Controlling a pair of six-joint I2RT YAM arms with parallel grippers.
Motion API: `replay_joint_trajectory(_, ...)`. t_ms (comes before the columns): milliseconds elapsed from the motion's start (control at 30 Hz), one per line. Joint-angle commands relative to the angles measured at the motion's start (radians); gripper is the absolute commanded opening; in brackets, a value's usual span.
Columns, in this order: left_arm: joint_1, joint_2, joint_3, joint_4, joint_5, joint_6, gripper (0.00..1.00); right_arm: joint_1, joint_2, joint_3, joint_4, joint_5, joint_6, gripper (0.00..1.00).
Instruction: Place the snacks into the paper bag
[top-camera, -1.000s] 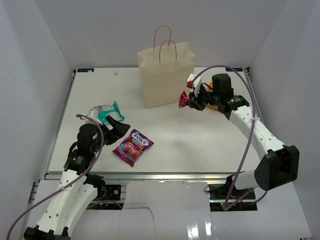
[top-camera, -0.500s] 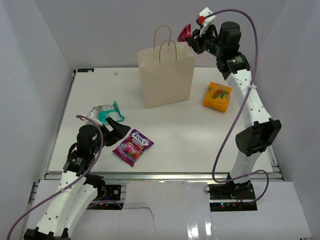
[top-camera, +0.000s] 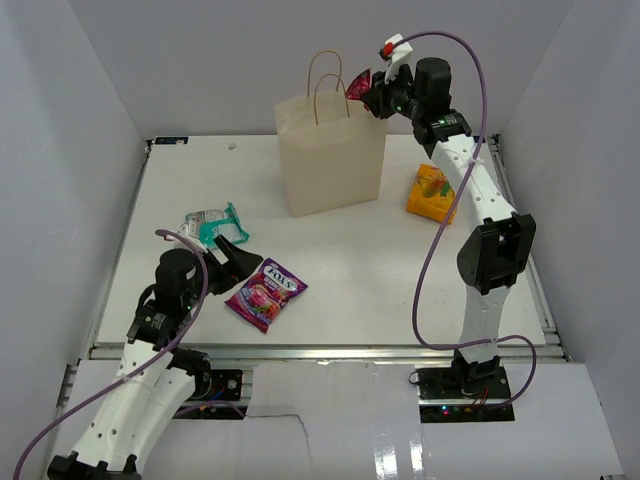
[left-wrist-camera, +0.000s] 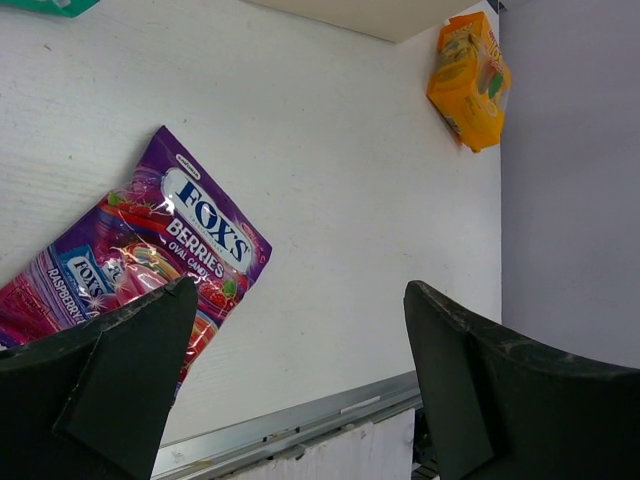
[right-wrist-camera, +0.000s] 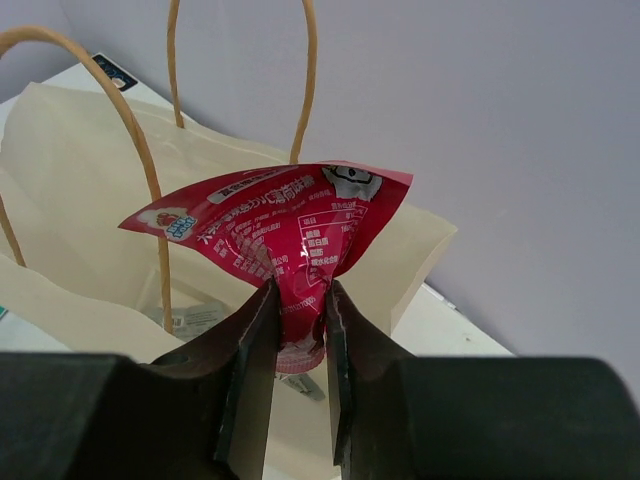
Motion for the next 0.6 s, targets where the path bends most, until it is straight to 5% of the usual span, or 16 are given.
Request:
replay_joint_trajectory(0,0.005,0.013,0.016,-0.002,0.022,0.017,0.95,0.004,-0.048,0.004,0.079,-0.012,0.012,0.27)
replay_joint_trajectory(567,0.005,0.019,0.005,0.018,0.036,0.022,0.95,0.004,-0.049,-0.042,0.162,0.006,0.078,0.43)
